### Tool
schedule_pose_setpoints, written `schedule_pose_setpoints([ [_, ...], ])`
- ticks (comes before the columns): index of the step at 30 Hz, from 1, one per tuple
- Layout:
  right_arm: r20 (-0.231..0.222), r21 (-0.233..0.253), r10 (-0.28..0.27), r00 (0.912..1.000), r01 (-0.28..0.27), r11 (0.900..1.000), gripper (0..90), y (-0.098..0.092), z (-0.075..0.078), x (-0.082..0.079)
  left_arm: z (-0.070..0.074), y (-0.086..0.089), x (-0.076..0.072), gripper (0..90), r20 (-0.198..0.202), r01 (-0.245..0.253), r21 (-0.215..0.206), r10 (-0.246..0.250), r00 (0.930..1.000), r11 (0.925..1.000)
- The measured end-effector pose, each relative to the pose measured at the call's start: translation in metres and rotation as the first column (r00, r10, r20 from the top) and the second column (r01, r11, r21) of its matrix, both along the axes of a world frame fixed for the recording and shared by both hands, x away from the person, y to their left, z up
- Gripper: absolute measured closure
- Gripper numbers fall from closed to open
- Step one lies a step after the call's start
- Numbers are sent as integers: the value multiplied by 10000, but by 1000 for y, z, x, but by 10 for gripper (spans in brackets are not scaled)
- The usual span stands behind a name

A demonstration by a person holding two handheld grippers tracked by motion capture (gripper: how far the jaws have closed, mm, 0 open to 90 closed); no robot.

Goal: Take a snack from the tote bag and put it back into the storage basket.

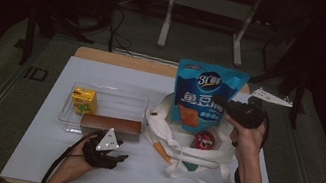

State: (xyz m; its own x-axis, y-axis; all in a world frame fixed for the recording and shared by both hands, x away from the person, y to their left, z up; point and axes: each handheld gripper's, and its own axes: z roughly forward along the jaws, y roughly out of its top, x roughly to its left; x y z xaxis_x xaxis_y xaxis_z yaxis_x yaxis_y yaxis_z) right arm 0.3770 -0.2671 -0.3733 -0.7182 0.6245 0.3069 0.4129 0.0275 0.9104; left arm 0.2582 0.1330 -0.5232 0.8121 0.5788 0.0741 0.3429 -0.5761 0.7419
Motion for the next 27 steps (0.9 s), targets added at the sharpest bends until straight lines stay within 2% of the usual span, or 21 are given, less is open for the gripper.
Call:
schedule_pose_setpoints([
  [14,124,21,347,9993,-347,9994,900,11,8,-4,-1,0,0,474,-29,20,-15,-20,10000,10000],
  [27,88,272,664,9978,-666,9974,900,21,17,-8,-1,0,0,474,-57,32,25,-32,10000,10000],
])
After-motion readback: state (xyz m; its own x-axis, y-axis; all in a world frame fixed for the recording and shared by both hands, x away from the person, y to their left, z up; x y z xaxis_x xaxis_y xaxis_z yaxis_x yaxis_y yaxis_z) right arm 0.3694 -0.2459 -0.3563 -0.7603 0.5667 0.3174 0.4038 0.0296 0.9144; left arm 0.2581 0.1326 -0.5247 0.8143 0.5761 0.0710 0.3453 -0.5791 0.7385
